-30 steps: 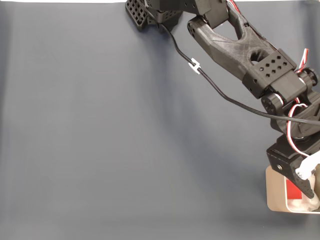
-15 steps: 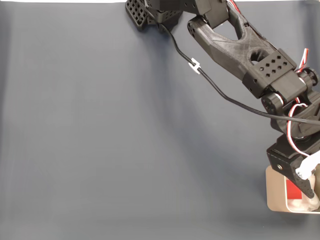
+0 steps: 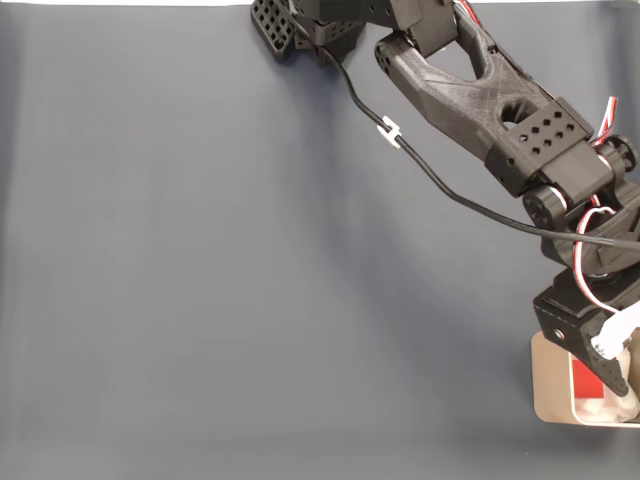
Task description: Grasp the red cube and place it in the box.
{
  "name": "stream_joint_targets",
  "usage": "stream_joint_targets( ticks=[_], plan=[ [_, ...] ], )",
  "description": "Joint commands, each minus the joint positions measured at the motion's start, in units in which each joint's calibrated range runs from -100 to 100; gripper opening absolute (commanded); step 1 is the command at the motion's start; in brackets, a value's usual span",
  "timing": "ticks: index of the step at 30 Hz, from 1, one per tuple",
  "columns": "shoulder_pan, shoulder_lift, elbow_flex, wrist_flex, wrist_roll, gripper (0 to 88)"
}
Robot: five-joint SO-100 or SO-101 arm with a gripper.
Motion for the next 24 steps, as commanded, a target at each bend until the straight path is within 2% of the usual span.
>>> stream_joint_targets(
  ticks=[1, 3, 5, 10, 11, 18, 24],
  plan=[
    [0.4, -1.9, -3.2, -0.1, -0.3, 43.5],
    [0.3, -1.9, -3.2, -0.1, -0.4, 42.3],
    [0.3, -2.0, -3.2, -0.1, -0.6, 37.3],
    [0.7, -3.5, -2.6, 0.1, -0.7, 3.3],
    [1.1, -4.0, -2.5, 0.1, -0.5, 0.7],
    [9.3, -12.7, 5.3, -0.5, 0.1, 0.0],
    [19.1, -26.0, 24.0, -7.1, 0.9, 0.0]
  ],
)
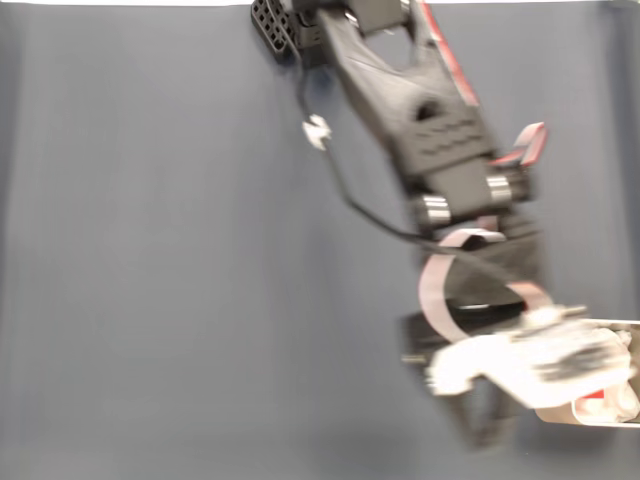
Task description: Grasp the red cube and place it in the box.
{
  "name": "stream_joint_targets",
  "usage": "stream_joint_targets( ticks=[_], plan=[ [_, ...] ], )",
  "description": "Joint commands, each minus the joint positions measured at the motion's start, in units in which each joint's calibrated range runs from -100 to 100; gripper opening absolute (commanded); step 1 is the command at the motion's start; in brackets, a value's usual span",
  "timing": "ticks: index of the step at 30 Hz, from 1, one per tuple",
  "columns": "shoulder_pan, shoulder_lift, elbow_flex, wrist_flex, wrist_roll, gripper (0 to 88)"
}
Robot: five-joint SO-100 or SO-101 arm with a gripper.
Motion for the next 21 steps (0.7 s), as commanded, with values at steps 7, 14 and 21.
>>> stream_joint_targets(
  ticks=[7, 14, 21],
  plan=[
    [11.1, -32.8, 33.2, -5.4, -2.0, 0.0],
    [11.3, -65.8, 71.1, -5.4, -3.4, 0.0],
    [11.8, -96.8, 108.3, -4.9, -2.6, 0.0]
  ],
)
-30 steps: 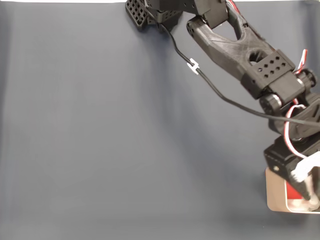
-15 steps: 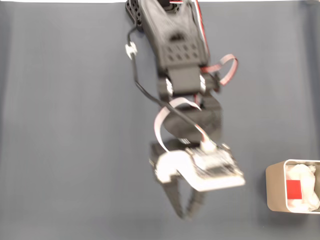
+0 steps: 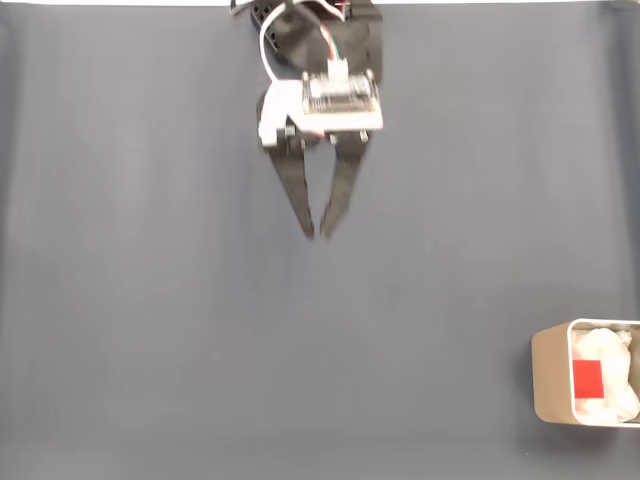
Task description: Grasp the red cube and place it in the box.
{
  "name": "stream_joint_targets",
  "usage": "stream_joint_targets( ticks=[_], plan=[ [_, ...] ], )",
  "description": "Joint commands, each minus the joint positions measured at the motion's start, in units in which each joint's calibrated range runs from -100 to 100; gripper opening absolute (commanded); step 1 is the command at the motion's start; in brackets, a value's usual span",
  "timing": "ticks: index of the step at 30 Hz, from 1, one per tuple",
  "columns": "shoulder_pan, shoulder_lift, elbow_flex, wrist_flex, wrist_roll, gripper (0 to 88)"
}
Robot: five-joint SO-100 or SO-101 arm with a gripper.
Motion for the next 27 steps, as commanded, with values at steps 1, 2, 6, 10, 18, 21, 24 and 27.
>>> stream_joint_targets(
  ticks=[1, 2, 6, 10, 18, 21, 24, 27],
  plan=[
    [0.5, -19.5, 20.1, -0.2, 0.5, 0.0],
    [0.5, -23.4, 24.2, 0.2, 0.4, 0.0],
    [0.5, -35.9, 35.9, 5.5, -0.1, 0.0],
    [1.2, -41.4, 40.6, 14.2, -0.5, 0.0],
    [-0.3, -42.4, 40.7, 35.7, -1.4, 0.0],
    [-0.7, -42.4, 40.7, 40.5, -1.7, 0.0],
    [-0.6, -42.4, 40.7, 40.6, -2.4, 0.0],
    [-0.6, -42.4, 40.7, 40.7, -2.0, 0.0]
  ],
)
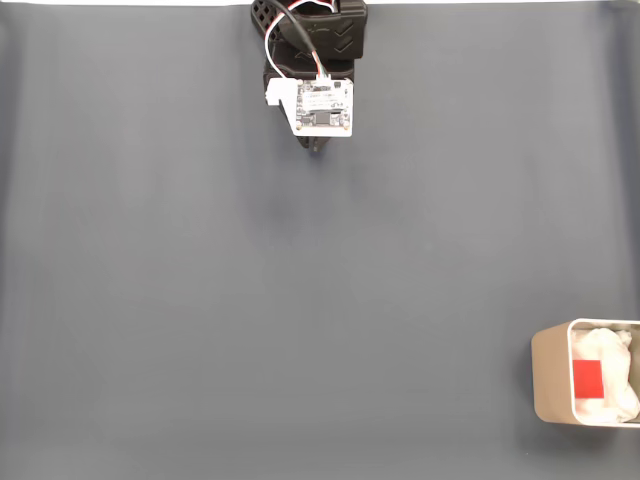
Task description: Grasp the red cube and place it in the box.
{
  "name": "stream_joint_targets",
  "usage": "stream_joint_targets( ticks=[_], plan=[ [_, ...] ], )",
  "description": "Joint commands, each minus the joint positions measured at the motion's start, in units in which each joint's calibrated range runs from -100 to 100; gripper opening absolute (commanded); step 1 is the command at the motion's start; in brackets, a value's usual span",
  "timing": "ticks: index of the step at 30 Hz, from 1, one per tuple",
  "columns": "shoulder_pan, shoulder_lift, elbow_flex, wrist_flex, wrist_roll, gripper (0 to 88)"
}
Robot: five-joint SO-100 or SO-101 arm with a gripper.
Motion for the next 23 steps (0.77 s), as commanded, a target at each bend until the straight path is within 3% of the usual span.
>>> stream_joint_targets(
  ticks=[1, 23],
  plan=[
    [-0.1, 0.1, 0.5, 1.8, 0.6, 0.0],
    [0.1, 0.1, 0.5, 1.9, 1.4, 0.3]
  ],
)
